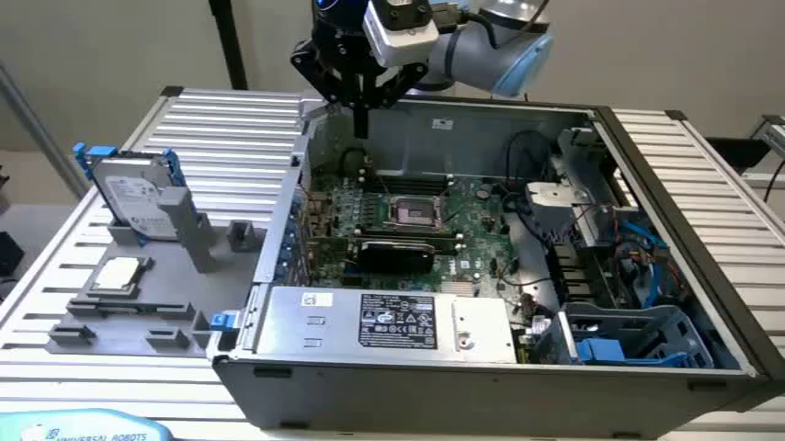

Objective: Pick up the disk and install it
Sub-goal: 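Reach for the disk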

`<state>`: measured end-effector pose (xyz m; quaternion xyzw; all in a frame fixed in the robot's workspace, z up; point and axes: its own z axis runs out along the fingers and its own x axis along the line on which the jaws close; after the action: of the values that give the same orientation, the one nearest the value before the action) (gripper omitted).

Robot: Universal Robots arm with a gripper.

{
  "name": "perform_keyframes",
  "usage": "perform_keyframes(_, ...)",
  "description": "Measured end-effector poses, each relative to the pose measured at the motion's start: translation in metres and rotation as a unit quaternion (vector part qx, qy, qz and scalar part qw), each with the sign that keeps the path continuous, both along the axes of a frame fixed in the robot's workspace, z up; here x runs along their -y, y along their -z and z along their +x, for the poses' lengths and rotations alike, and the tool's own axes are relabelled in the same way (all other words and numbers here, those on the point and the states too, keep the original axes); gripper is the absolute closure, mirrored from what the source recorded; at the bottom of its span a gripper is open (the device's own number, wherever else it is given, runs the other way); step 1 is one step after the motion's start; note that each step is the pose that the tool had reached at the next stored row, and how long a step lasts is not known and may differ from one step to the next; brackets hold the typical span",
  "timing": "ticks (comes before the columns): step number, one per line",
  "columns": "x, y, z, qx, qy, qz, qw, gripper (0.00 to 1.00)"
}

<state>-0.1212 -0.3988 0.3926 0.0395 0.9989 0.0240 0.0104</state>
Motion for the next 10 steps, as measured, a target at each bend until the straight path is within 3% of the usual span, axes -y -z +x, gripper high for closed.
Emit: perform_keyframes(10, 0.0, 0.0, 0.0, 0.0, 0.0, 0.0, 1.0, 0.89)
